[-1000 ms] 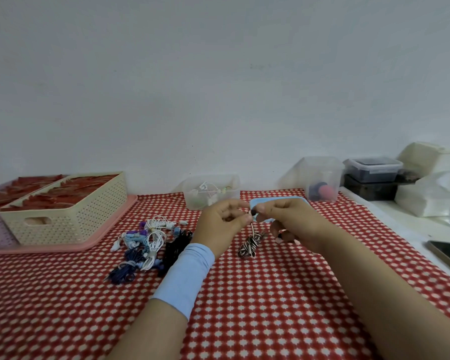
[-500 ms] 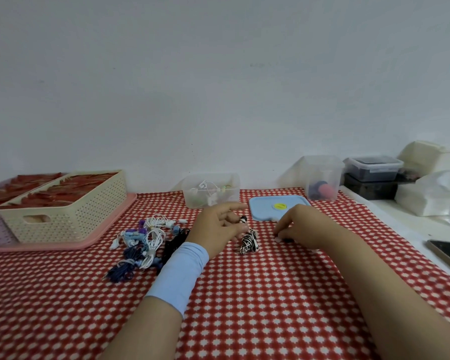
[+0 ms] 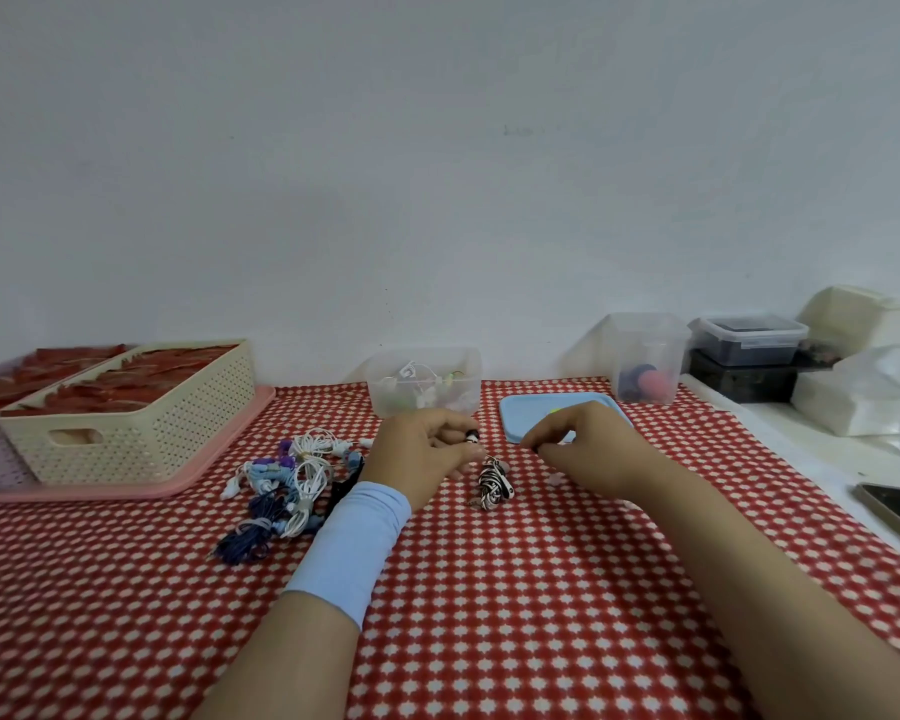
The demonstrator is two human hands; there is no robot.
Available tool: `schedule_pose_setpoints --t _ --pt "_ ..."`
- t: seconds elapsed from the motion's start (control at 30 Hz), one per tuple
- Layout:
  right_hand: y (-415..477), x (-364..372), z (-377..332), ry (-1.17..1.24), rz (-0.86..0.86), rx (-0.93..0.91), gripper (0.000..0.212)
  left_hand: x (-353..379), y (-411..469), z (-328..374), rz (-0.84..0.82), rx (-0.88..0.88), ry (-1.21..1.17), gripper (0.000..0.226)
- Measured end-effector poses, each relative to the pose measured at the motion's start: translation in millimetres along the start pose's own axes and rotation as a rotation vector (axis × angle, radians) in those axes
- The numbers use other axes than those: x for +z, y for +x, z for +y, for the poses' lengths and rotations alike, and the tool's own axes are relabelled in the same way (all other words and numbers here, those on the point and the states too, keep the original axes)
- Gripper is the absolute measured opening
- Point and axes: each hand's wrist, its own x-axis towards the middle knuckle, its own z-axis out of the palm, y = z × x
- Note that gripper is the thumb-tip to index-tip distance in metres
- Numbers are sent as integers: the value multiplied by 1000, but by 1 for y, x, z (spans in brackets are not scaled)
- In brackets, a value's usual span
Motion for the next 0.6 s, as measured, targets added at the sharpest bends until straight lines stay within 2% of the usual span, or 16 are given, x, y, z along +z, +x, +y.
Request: schedule_pose_setpoints --t 0.17,0.3,0.47,0.6 --pt "0 4 -5 45 -14 -13 21 -3 3 -3 13 1 244 24" --pt "1 6 -5 70 -19 -24 21 -2 4 -8 -41 -2 422 20" --pt "1 7 -4 126 9 -16 24 1 8 -7 -36 20 521 15" --pt "1 8 -6 124 12 -12 15 3 9 -4 -29 193 515 20"
